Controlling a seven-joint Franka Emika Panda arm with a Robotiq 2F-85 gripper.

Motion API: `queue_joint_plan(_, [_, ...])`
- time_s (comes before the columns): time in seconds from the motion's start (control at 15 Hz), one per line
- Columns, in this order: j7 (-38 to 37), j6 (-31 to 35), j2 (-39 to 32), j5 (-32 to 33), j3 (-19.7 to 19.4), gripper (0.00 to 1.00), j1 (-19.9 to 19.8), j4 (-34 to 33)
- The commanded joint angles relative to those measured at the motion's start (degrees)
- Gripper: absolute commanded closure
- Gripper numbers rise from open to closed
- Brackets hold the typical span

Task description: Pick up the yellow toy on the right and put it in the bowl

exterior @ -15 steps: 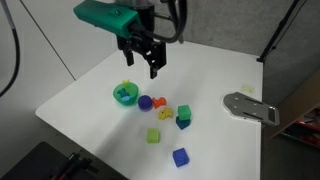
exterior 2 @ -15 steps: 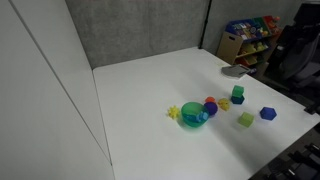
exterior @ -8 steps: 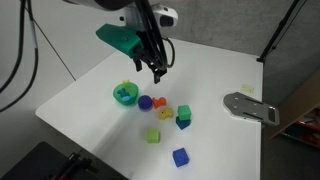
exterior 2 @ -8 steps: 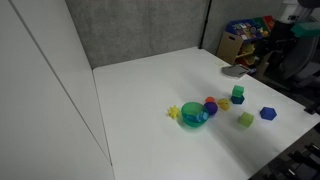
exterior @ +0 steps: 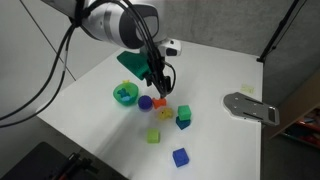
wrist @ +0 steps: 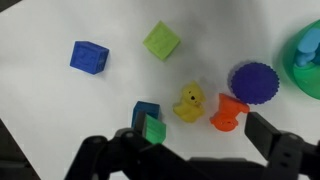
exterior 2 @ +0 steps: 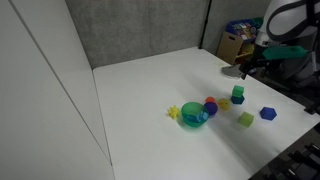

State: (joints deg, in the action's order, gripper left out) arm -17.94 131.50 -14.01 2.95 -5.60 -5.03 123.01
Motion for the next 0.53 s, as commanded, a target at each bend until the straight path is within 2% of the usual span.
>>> queue_joint_plan(0.0, [1.0, 1.7, -5.6, -0.4, -0.7, 0.00, 0.4, -3.1])
queue_joint_plan(0.47, [3.6, 10.6, -13.3, -1.8, -0.7, 0.00, -0.1, -4.7])
